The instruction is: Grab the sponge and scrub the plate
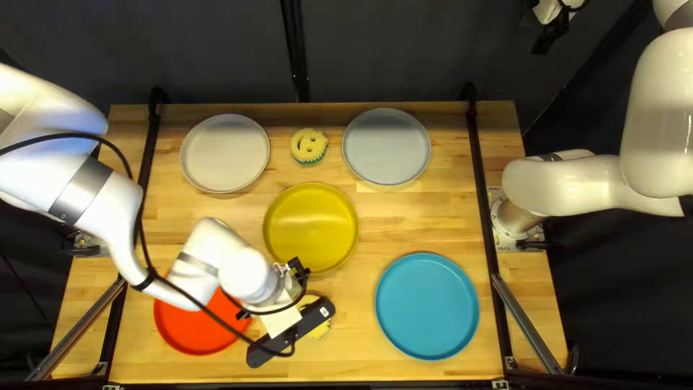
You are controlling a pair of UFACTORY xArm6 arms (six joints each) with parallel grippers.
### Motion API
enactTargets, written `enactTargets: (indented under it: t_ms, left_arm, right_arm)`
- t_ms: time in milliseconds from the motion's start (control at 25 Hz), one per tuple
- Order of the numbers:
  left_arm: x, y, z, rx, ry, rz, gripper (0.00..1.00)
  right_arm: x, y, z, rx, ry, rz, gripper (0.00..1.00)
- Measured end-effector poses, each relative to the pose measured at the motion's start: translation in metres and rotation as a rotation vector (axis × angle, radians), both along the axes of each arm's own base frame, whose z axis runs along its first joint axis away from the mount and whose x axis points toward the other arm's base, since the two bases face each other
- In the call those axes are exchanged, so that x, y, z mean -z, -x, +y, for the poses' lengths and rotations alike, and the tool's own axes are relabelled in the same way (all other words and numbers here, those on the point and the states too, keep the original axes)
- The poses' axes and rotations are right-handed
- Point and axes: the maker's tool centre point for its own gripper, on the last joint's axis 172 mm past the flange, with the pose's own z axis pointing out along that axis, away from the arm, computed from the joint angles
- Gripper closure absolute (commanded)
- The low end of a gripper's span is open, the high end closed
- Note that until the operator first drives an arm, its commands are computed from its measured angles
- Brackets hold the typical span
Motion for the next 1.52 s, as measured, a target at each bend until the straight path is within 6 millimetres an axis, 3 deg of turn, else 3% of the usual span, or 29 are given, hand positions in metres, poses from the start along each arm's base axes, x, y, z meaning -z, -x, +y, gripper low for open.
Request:
enactTargets:
  t_ms: [360,800,1200,1520]
  left_arm:
    - [0.014,-0.032,-0.018,-0.024,-0.052,-0.107,0.0]
    - [0.017,-0.033,-0.018,-0.042,-0.042,-0.121,0.0]
    - [0.047,-0.061,-0.059,-0.002,-0.015,-0.162,0.0]
    - [0.048,-0.059,-0.05,0.042,-0.016,-0.144,0.0]
  right_arm:
    - [0.0,0.0,0.0,0.0,0.0,0.0,0.0]
    - [0.0,0.0,0.0,0.0,0.0,0.0,0.0]
    - [0.0,0.0,0.0,0.0,0.0,0.0,0.0]
    - [0.0,0.0,0.0,0.0,0.0,0.0,0.0]
